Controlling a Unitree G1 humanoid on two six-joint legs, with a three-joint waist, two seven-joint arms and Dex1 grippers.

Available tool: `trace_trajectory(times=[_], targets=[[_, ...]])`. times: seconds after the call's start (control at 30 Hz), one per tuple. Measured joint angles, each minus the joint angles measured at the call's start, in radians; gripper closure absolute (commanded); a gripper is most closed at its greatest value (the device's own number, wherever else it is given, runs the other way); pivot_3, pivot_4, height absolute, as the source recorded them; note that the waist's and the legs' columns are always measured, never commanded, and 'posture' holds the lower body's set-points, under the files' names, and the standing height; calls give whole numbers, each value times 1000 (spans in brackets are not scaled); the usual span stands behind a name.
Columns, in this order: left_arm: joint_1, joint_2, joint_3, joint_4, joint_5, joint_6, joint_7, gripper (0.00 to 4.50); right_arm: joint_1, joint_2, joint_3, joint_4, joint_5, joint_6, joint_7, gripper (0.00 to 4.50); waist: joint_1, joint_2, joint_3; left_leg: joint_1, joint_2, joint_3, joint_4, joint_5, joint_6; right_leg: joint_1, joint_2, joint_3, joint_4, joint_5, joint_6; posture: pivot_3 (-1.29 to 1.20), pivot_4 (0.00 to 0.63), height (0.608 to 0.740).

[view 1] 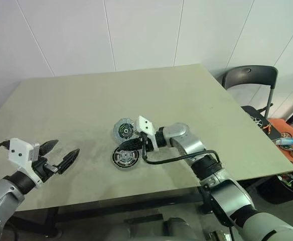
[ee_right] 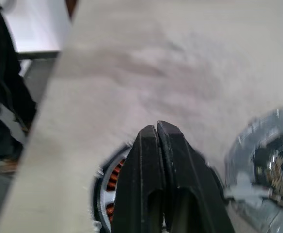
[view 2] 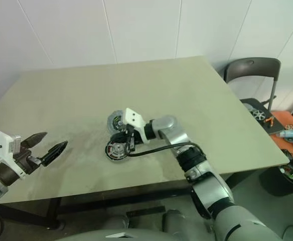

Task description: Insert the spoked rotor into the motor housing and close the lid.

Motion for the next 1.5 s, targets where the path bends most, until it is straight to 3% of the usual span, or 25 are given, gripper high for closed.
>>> trace_trajectory(times=[0.2,0.47,0.57,0.7,0.93,1.13,1.33,1.43,1.5], targets=[[21,-34,-2,3,101,-37,-75,0,-24,4,38,121,-79,-82,-33,4455,-1,0,0,2,1,0,0,0,0,1,1,1,2,0,0,0,0,740],[34,-77,-3,3,171,-64,-128,0,-28,-31,23,74,-66,-27,27,4455,1,-1,0,2,2,0,4,0,0,3,2,1,3,0,0,0,0,740],[44,-81,-2,3,160,-63,-174,0,-60,-104,31,12,-69,-50,115,3859,0,-1,0,1,2,0,3,0,1,1,2,0,2,0,0,0,0,740],[41,-93,-5,3,159,-63,-210,0,-160,-206,94,0,-130,-220,258,2496,-5,-1,0,2,3,0,1,0,1,1,4,0,3,0,0,0,0,740],[30,-106,-14,3,146,-25,-236,0,-266,-194,241,134,-252,-586,384,90,-30,-1,1,2,3,0,2,0,1,1,4,1,4,1,0,0,0,740],[38,-136,-10,-3,138,-16,-234,0,-350,-111,314,314,-405,-887,253,37,-34,-2,1,2,4,-1,2,0,1,1,4,1,5,1,-1,0,0,740],[51,-152,-8,-12,138,-17,-223,0,-394,-64,355,437,-509,-1007,157,37,-34,-2,1,2,3,-1,3,0,1,1,4,2,6,2,-4,0,0,740],[47,-156,-8,-12,139,-18,-218,0,-405,-48,361,470,-529,-1025,146,633,-36,-2,0,3,3,-1,3,0,1,1,4,2,7,3,-4,0,0,740],[38,-161,-8,-10,143,-21,-213,0,-407,-40,362,480,-535,-1027,142,1273,-38,-2,0,4,3,-1,3,0,1,1,4,2,8,3,-4,0,0,740]])
